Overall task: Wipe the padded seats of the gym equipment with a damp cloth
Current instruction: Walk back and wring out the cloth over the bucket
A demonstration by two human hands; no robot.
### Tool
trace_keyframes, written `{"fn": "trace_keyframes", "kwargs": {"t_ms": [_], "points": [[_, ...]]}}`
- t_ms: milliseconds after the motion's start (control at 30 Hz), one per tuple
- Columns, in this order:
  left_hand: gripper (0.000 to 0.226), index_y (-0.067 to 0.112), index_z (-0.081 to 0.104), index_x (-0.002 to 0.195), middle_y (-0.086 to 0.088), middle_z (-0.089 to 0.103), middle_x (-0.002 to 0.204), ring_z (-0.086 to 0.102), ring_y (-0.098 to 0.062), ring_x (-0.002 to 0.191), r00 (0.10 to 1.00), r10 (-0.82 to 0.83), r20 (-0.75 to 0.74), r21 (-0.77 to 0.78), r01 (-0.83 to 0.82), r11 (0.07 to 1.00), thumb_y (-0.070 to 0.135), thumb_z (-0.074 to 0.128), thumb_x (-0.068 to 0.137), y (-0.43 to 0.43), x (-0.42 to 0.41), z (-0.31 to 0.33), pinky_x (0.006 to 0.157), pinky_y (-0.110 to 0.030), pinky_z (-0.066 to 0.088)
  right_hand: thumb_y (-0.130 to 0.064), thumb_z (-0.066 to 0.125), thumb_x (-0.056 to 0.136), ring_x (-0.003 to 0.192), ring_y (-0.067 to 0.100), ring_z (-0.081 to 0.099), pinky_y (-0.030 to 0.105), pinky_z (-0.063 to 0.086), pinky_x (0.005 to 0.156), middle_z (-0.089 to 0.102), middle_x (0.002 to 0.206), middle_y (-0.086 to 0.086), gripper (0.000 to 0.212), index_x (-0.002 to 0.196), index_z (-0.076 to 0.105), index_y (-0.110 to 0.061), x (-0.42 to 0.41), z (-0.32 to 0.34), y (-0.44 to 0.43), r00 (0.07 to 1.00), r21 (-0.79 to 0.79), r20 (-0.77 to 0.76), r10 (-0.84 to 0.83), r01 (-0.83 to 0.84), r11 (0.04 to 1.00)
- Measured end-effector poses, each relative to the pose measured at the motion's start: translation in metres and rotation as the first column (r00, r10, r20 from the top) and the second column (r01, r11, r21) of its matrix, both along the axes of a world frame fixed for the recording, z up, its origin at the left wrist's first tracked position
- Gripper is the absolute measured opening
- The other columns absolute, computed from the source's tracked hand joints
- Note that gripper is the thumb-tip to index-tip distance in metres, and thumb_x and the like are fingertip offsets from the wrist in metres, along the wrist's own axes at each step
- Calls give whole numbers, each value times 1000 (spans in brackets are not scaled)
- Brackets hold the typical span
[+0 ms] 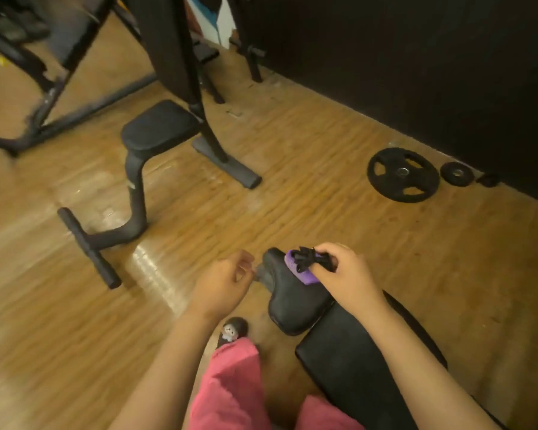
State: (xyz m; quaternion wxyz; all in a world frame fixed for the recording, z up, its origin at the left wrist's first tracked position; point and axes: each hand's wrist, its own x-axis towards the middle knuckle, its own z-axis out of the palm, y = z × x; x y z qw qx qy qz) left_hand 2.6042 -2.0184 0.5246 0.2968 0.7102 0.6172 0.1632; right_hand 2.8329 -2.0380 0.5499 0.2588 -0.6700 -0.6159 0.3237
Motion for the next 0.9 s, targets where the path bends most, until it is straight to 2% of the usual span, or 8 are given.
{"fn": "trace_keyframes", "kwargs": {"t_ms": [133,267,433,500,567,667,733,900], "points": [[18,19,60,110,9,65,95,62,-12,89,983,185,-4,-79,-185,980,23,56,93,-41,-54,-9,77,-29,48,-23,63,89,93,14,61,33,54,75,63,111,-7,23,112,65,-20,-41,-7,-2,979,-64,111,169,-163,985],[18,21,59,110,10,63,95,59,-8,83,941,328,-81,-170,-337,926,26,53,94,-72,-132,-36,63,-18,40,-25,63,89,84,11,57,30,51,70,63,107,-5,22,111,65,-21,-99,-19,5,946,-138,177,272,-250,958],[19,19,59,111,5,64,103,60,-14,89,893,413,-178,-332,-449,830,27,52,95,-107,-247,-64,71,-26,43,-21,64,90,91,15,60,28,47,69,66,103,-1,25,115,65,-18,-190,-37,19,946,-215,156,284,-248,945],[19,19,59,110,4,65,103,62,-18,94,877,437,-200,-373,-480,794,28,52,94,-122,-298,-71,77,-29,48,-19,65,89,83,13,60,27,45,62,67,96,-2,21,110,66,-19,-229,-43,28,951,-218,120,286,-256,942],[19,20,59,110,4,66,102,63,-21,97,855,463,-233,-396,-518,758,28,52,94,-138,-346,-74,82,-34,50,-15,66,87,71,8,56,26,40,58,64,81,-6,9,95,65,-19,-269,-52,37,958,-228,62,281,-261,938],[20,21,59,111,2,66,103,63,-22,100,804,523,-282,-400,-594,698,29,52,94,-162,-408,-76,83,-35,51,-3,65,85,60,11,52,24,41,52,59,69,1,16,75,63,-15,-330,-65,50,967,-343,-225,117,-191,920],[20,20,59,111,1,66,103,63,-22,98,756,587,-289,-381,-653,655,28,52,95,-175,-438,-77,81,-34,51,-2,60,89,54,12,51,19,44,43,56,66,4,16,75,59,-9,-371,-70,60,950,-431,-310,42,-179,885],[17,13,61,106,-4,67,98,63,-24,93,607,767,-205,-382,-772,509,24,55,95,-203,-471,-88,75,-31,47,-5,61,89,58,16,53,24,45,46,58,72,4,11,82,59,-12,-467,-79,83,927,-430,-291,236,-347,833]]}}
